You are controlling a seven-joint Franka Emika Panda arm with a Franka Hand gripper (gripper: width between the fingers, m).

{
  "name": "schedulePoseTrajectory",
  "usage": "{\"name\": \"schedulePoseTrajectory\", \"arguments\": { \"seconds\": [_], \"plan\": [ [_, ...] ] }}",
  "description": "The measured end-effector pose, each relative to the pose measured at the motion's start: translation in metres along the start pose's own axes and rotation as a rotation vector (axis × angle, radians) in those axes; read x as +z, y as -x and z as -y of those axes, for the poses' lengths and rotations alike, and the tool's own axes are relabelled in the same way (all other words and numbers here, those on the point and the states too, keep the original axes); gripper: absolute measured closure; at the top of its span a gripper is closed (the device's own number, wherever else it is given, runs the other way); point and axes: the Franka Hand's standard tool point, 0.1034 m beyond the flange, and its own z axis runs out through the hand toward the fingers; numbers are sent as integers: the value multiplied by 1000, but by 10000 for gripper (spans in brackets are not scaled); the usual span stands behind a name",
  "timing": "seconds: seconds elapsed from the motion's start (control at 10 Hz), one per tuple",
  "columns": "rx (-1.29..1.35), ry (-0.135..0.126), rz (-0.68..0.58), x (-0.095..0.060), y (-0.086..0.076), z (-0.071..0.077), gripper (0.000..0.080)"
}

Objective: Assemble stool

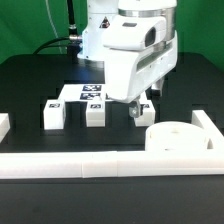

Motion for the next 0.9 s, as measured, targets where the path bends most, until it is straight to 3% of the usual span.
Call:
{"name": "schedulePoseTrajectory", "arguments": {
  "seconds": [0.3,0.9],
  "plan": [
    [57,-3,0,1,0,1,150],
    [558,-7,-7,7,8,4,150]
  ]
}}
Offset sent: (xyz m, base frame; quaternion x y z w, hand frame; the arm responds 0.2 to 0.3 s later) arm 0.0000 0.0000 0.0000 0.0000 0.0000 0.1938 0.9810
